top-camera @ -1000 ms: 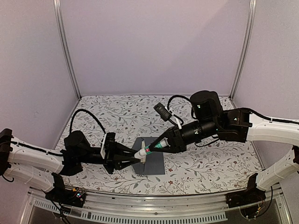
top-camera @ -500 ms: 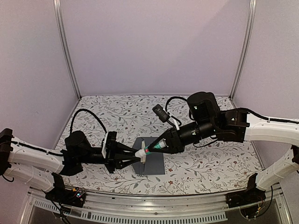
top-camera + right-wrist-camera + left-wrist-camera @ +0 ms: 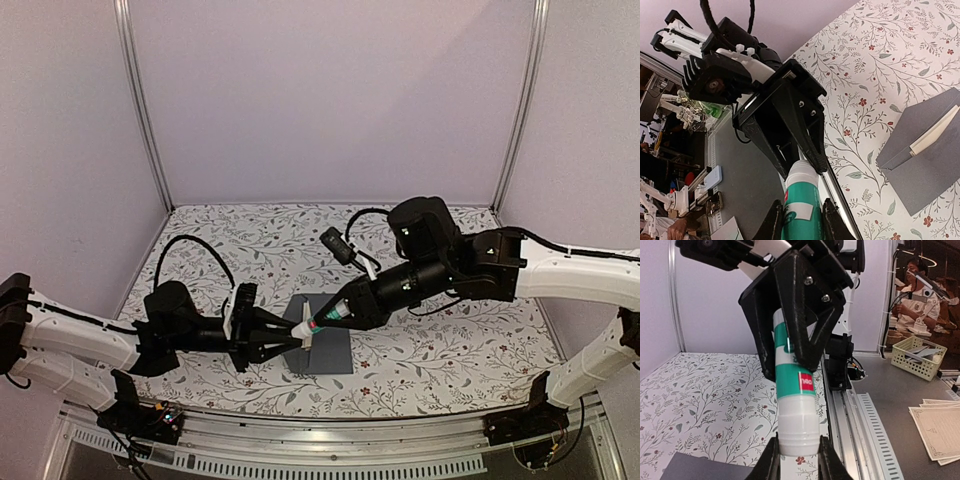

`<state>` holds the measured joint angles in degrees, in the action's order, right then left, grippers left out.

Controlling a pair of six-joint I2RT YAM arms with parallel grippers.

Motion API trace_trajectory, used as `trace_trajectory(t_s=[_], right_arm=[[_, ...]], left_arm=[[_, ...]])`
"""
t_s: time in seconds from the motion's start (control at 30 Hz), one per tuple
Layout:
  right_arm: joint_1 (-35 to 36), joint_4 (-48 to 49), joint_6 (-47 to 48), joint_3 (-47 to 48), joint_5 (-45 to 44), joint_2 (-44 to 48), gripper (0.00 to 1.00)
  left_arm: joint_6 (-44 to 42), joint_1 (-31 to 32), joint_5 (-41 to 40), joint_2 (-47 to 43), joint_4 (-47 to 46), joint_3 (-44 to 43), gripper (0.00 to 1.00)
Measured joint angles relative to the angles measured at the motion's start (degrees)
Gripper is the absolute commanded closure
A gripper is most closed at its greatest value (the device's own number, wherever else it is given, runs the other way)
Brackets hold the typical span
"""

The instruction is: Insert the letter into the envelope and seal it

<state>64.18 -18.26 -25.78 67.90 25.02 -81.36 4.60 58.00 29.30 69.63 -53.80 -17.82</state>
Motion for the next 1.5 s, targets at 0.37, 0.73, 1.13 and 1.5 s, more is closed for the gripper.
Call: trace_trajectory(t_s=[0.37,0.73,1.13,1.5], right_arm=[[0.4,-2.5,0.8,2.2,-0.8,-3.3,1.00],[0.5,-2.2,0.8,2.8,-0.7,-6.5,1.00],[0.8,7.6,-10.5,-0.9,-1.1,-13.2,1.00],[0.8,10.9,-19.3,-1.1,-4.9,-15.7,1.00]], left_arm=[[0.0,-0.2,0.1,0.7,2.3,0.0,0.92],[0.1,-0.5,-0.5,1.0,4.6,0.7,0.97],[-3.9,3.3,-14.1,0.7,7.7,5.5,1.00],[-11.8,11.3,-36.8,0.9,10.1,5.6,1.00]])
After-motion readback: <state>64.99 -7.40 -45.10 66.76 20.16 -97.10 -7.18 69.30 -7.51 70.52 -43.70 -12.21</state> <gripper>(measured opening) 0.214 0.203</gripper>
